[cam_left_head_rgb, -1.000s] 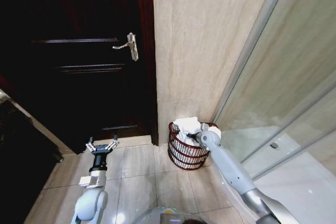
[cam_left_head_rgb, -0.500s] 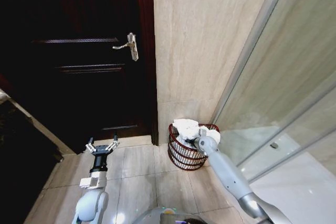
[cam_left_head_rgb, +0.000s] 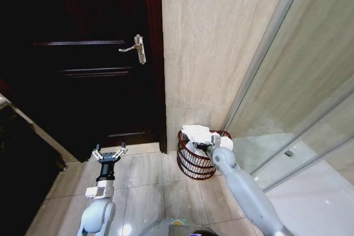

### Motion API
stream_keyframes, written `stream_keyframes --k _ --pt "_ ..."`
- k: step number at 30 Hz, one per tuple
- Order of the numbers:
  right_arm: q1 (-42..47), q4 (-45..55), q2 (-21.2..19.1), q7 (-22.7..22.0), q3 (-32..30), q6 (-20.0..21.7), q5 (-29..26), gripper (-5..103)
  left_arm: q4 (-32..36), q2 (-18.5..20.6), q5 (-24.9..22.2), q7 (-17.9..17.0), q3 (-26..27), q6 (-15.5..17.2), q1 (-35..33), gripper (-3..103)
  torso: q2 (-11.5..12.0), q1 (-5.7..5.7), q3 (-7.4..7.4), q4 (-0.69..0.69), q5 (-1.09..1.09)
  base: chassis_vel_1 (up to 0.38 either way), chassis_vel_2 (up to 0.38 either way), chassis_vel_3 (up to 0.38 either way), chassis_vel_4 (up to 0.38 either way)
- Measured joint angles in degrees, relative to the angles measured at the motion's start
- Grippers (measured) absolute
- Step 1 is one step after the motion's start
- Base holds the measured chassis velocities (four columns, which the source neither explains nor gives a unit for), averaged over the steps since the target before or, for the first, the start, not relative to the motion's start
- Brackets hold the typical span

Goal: Discard the used towel into the hamper.

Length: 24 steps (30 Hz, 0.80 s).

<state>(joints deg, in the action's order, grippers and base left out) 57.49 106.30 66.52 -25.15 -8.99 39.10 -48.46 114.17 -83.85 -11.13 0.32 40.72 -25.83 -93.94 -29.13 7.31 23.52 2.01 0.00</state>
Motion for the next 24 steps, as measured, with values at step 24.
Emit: stream_keyframes --k 24 --pt "-10.44 -24.08 7.32 9.27 -1.53 2.34 -0.03 100 0.94 -0.28 0.37 -0.01 1.00 -0.37 -0.34 100 0.00 0.00 0.00 0.02 -0.01 0.000 0.000 0.000 0.000"
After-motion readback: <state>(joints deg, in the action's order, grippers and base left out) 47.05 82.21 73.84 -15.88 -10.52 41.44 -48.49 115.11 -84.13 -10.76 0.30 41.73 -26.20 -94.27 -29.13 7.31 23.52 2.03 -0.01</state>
